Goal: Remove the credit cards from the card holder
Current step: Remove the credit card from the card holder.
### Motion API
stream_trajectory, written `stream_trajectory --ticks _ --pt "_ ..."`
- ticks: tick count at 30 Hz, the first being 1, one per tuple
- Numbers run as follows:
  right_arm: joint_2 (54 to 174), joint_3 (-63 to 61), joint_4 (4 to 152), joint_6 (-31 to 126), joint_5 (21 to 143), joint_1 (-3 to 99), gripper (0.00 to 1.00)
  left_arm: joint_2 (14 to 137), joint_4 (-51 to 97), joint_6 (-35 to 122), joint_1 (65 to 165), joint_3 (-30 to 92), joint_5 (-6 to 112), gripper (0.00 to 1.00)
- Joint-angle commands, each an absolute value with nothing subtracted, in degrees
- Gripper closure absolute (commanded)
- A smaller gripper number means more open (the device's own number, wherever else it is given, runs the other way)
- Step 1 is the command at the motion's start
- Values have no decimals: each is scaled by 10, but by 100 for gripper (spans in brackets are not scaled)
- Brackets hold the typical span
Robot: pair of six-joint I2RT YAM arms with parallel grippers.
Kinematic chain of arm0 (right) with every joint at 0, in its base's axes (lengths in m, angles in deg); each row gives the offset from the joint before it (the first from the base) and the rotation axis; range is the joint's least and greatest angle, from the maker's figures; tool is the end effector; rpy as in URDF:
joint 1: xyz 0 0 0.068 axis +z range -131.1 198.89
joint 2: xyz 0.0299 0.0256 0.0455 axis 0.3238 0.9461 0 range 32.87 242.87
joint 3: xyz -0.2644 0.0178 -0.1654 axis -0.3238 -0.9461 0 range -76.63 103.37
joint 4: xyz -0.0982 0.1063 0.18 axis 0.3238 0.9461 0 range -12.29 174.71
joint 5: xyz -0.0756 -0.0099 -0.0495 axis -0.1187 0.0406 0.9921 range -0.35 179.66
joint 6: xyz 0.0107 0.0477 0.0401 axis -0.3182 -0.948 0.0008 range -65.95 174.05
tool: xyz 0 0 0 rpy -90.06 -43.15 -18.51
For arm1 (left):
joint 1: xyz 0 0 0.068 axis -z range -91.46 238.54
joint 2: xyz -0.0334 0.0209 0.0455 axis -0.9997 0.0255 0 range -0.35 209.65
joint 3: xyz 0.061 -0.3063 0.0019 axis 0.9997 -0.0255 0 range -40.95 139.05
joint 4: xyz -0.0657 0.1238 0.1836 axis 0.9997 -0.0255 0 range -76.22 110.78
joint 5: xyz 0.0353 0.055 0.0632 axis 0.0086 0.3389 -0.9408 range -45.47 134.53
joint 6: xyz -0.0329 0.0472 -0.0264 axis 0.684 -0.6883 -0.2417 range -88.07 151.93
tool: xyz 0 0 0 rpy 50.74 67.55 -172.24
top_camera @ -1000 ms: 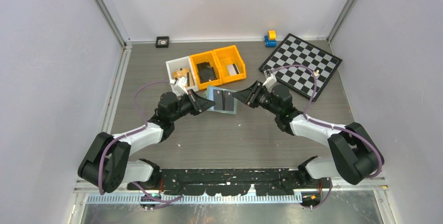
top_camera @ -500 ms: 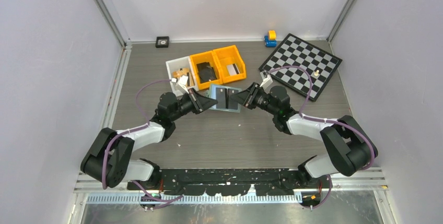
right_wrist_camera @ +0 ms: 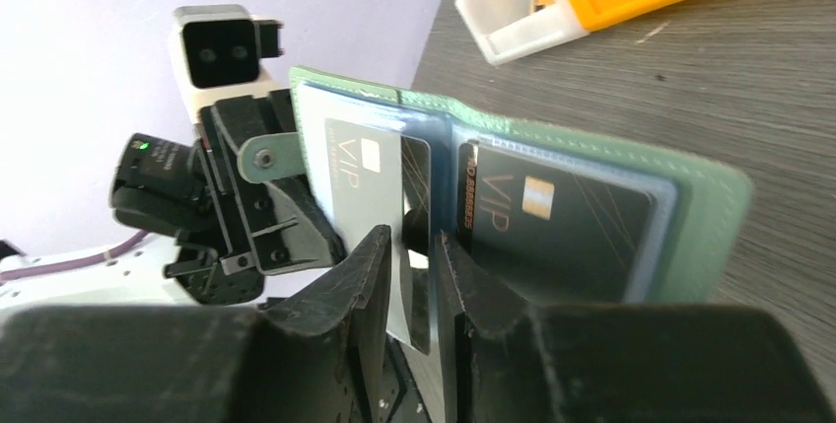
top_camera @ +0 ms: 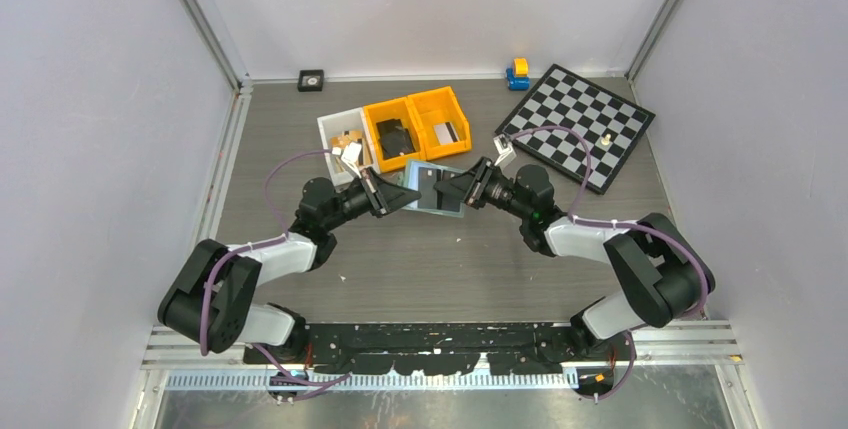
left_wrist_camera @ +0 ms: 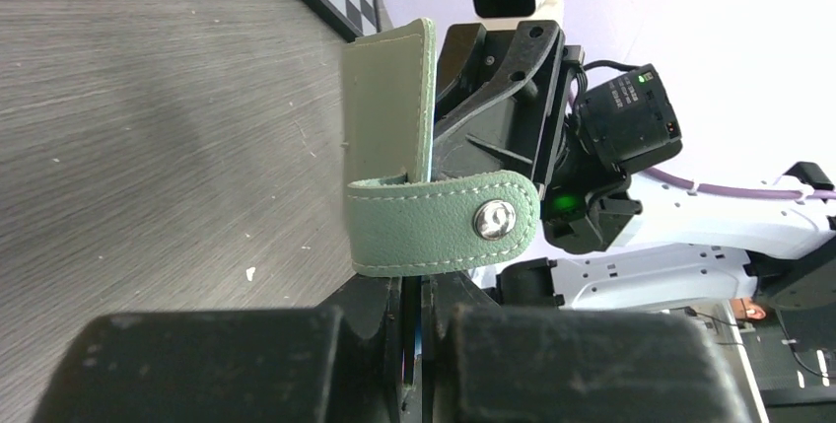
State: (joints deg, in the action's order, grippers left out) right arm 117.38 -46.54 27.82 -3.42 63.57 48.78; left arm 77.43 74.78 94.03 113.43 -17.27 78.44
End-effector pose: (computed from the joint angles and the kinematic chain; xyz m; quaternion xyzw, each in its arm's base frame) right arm 0.2323 0.1583 0.2699 0.0219 0.7314 0.5765 0.3636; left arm 0.2090 -0.1268 0.2743 -0.0208 0.7074 -0.6148 0.3481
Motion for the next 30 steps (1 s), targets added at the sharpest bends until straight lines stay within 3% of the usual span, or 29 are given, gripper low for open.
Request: stream_trajectory --ticks 1,11,17,23,30 --pt "1184 -467 166 -73 596 490 74 777 818 958 1132 -150 819 100" --pt "1168 -481 118 -88 588 490 99 790 844 978 1115 -162 815 100" --pt "1142 -479 187 -59 612 489 99 801 886 1001 1102 -173 816 94" --pt "1122 -488 239 -37 652 482 99 779 929 1027 1065 -205 807 100" --pt "1127 -485 234 -47 646 474 99 717 812 978 1051 -211 776 100"
